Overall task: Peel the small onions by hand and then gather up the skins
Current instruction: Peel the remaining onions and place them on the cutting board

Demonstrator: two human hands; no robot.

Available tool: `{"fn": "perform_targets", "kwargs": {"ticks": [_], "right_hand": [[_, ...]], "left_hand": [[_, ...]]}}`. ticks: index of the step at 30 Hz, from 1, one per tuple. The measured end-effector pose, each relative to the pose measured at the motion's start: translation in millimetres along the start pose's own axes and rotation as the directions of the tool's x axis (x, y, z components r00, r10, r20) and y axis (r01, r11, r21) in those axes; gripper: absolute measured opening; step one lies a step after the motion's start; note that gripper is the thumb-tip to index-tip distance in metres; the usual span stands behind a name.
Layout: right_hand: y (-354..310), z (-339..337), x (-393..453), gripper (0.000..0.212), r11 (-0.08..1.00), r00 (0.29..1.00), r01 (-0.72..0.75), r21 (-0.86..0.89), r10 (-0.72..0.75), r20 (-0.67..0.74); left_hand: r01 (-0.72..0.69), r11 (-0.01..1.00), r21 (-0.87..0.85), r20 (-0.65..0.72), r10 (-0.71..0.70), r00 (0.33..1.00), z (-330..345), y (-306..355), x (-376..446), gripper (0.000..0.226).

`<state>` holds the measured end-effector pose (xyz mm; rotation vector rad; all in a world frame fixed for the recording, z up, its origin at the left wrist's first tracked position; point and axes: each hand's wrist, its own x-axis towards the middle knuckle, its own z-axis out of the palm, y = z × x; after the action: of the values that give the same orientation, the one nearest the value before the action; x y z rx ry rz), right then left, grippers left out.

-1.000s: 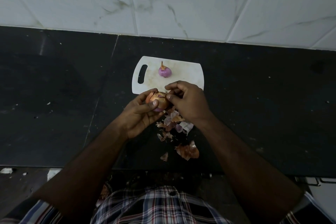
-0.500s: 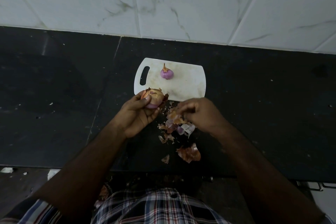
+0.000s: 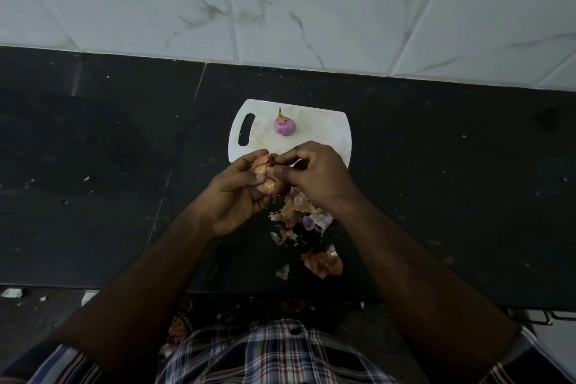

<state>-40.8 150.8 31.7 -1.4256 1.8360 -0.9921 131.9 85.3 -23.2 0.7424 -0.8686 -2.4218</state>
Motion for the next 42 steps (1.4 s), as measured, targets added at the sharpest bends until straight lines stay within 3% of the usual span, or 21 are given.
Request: {"fn": "perform_targets", "kwargs": {"ticks": [6,11,19,22,31,36,42], "right_hand": [[13,9,-3,0.012,1.000,0.998,0.030,0.006,-0.030,-0.059],[20,16,-6,0.011,1.000,0.993,-0.002,0.023,0.004,-0.121],[23,11,-7,0.022,0.988,0.988,-0.047,0.148,0.068,-0.141],[25,8,-9,0.025,0.992,0.987,-0.045,0.122,0.062,-0.145],[41,11,-18,0.020,0.987,0.989,0.031,-0.158,-0.054,-0.141],[38,3,-13,0.026,0.985,0.982,-0.147,0.089,0.156,-0.105],[35,8,-10,0.020,0.974,0.989,-0.148,0.171,0.149,0.006]], "left_hand": [[-0.022,0.999,-0.024,-0.004,0.022,1.000,-2,-2,0,0.095],[-0.017,1.000,-0.021,-0.014,0.017,1.000,-5,-7,0,0.080],[-0.005,0.998,-0.059,-0.019,0.004,1.000,-5,-7,0,0.078],[0.012,0.996,-0.085,0.010,-0.011,1.000,-6,-7,-1,0.088],[0.029,0.988,-0.151,0.021,-0.026,0.999,-2,-12,0,0.081],[0.035,0.979,-0.203,0.006,-0.035,0.999,-3,-10,2,0.075],[0.046,0.999,0.013,-0.166,-0.043,0.985,11,-10,6,0.072]]}}
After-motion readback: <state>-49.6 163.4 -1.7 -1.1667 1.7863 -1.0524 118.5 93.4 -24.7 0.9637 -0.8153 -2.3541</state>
